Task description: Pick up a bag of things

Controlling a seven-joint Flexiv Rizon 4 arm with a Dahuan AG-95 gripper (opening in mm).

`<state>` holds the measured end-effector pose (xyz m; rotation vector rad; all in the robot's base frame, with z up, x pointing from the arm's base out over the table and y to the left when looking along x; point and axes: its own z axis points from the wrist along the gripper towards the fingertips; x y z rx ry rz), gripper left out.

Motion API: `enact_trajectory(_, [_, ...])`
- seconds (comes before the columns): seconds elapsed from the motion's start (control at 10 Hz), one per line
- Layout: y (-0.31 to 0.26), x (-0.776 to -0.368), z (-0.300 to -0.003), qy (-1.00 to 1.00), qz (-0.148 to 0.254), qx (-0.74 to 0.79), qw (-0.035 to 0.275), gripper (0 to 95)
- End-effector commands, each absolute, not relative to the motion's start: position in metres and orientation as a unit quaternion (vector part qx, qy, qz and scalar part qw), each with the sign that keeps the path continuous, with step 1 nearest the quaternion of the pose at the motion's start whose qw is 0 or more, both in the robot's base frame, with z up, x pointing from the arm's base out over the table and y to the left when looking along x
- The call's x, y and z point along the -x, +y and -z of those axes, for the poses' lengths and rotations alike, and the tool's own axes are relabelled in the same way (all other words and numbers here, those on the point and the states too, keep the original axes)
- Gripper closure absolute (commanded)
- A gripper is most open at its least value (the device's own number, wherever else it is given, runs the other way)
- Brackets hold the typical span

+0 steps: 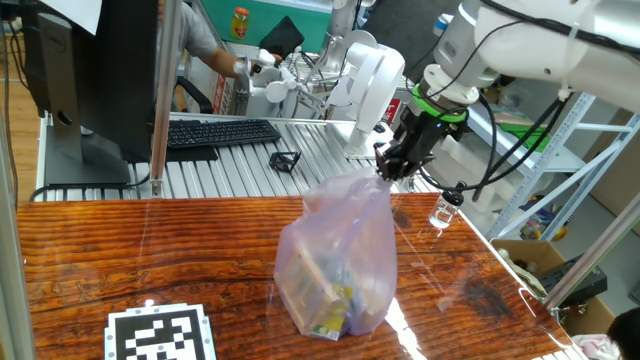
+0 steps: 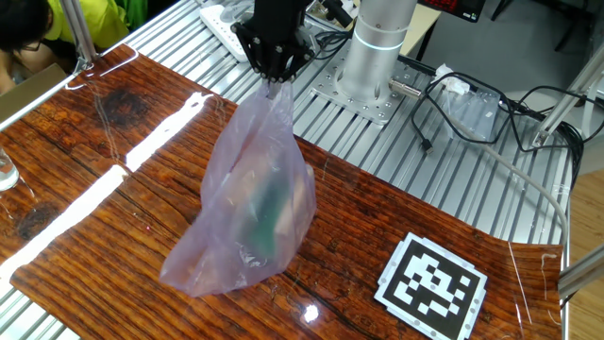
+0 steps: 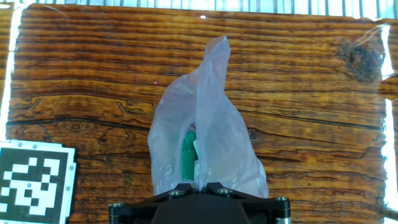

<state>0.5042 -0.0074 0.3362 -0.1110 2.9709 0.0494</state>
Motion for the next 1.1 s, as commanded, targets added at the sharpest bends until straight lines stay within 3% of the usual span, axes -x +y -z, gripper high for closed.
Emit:
enact_trajectory(0.1, [-0.007, -0.505, -0.337, 0.996, -0.014, 0.039, 0.077, 95.0])
enact_trajectory(0.8, [-0.007, -0.505, -0.337, 0.996, -0.023, 0.034, 0.074, 95.0])
enact_trajectory(1.1, [-0.002, -0.509, -0.356, 0.998, -0.02, 0.031, 0.054, 95.0])
